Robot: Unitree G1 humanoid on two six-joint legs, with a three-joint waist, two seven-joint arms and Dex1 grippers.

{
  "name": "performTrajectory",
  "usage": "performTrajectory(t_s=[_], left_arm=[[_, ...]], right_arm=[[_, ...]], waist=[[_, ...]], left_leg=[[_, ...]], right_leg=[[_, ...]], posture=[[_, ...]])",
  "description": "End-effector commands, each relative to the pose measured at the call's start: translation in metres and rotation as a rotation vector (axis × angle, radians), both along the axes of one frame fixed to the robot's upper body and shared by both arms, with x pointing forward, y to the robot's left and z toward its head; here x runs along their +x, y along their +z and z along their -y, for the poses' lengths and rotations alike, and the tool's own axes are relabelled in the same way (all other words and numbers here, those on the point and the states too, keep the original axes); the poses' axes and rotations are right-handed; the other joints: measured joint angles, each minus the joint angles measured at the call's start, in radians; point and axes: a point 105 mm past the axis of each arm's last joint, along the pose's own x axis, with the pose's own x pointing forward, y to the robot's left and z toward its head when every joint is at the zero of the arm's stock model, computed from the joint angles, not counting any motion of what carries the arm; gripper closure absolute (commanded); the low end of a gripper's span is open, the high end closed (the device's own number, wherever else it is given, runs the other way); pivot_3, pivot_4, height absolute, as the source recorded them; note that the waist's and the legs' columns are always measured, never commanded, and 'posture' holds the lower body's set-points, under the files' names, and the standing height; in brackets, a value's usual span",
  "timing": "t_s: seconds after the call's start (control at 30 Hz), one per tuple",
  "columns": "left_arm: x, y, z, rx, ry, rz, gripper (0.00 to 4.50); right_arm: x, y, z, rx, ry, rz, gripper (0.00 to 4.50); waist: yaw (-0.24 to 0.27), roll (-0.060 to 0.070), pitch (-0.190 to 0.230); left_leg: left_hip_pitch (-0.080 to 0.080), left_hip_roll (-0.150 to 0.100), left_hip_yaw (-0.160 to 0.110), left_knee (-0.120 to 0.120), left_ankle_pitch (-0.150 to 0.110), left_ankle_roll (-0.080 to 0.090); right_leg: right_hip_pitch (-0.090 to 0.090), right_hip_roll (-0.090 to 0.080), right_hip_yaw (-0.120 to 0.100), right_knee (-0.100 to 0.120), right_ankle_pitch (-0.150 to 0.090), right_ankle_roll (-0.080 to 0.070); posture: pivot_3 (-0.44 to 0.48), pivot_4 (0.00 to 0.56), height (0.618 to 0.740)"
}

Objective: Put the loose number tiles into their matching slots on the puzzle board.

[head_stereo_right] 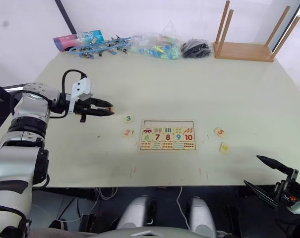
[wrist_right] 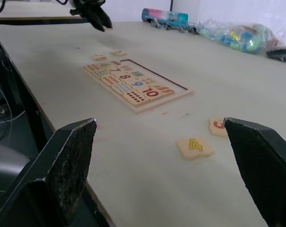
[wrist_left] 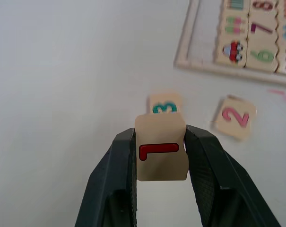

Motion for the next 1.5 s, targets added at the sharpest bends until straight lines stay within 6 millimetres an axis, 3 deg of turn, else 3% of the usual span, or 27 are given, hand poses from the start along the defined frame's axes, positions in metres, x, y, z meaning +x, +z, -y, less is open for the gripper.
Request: performTrajectory(t_s=[0.03,0.27,0.57,0.93,1.5], left_arm=[[0.000,0.026,0.026,-0.004,-0.115,0.044,3.51],[-0.011,0.025,0.072,0.012,-0.267,0.001,3.51],[-0.025,0.012,0.099,0.156,-0.387,-0.028,3.51],[-0.007,-0.013,0.117,0.223,-0.306,0.034,3.51],[0.005,-0.035,0.112,0.239,-0.244,0.048,3.51]], right_arm=[[0.000,0.010,-0.008,0.004,0.011,0.051,0.00],[-0.001,0.017,-0.021,0.016,-0.010,0.092,0.00],[-0.001,0.027,-0.037,0.030,0.010,0.122,0.00],[0.007,0.034,-0.054,0.046,0.038,0.157,0.00],[0.009,0.032,-0.055,0.047,0.032,0.159,0.00]], waist=[[-0.001,-0.001,0.000],[-0.001,-0.001,0.001],[-0.002,0.000,0.001],[0.000,0.000,0.001],[-0.001,-0.001,0.001]], left_leg=[[0.000,0.000,0.000,0.000,0.000,0.000],[0.000,0.000,-0.001,0.000,0.000,0.000],[0.000,0.000,-0.001,0.000,0.000,0.000],[0.000,0.000,-0.003,0.001,0.000,0.000],[0.000,0.000,-0.002,0.001,0.000,0.000]], right_leg=[[0.000,0.000,0.000,0.000,0.000,0.000],[0.000,0.001,0.001,0.000,0.000,0.000],[0.000,0.002,0.003,0.000,0.000,0.000],[0.000,0.014,0.018,0.000,-0.001,0.000],[0.000,0.015,0.019,0.000,0.000,0.000]], posture=[[0.000,0.150,0.740],[0.000,0.150,0.740],[0.000,0.150,0.740],[0.000,0.150,0.740],[0.000,0.150,0.740]])
